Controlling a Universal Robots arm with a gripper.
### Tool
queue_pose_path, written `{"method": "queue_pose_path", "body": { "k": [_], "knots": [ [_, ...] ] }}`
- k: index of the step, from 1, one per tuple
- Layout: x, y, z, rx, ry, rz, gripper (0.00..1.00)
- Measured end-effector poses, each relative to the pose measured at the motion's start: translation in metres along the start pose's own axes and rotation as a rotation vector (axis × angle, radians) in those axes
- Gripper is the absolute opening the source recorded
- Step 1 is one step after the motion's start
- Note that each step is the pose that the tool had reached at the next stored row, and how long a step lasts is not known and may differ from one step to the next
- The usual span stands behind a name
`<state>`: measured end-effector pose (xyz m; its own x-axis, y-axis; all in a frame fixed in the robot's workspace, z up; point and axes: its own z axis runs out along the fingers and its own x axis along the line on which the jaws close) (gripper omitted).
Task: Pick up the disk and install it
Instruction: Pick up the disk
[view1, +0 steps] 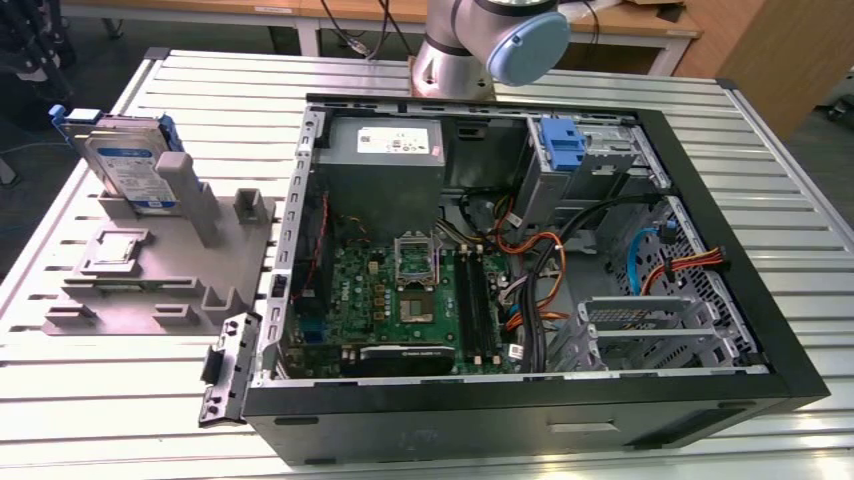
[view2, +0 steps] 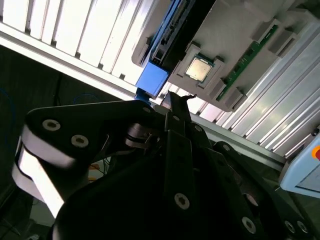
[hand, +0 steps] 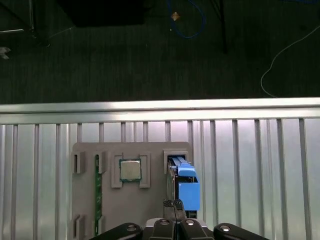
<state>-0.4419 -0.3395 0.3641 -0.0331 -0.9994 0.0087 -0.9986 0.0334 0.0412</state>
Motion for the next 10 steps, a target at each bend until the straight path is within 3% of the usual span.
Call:
{"method": "queue_pose_path", "body": {
  "k": [6,10],
  "knots": [
    [0.0000,0.0000,0.0000,0.0019,0.0013,-0.033,0.10],
    [0.0000,0.0001,0.0000,0.0025,0.0035,-0.088,0.10]
  ]
}}
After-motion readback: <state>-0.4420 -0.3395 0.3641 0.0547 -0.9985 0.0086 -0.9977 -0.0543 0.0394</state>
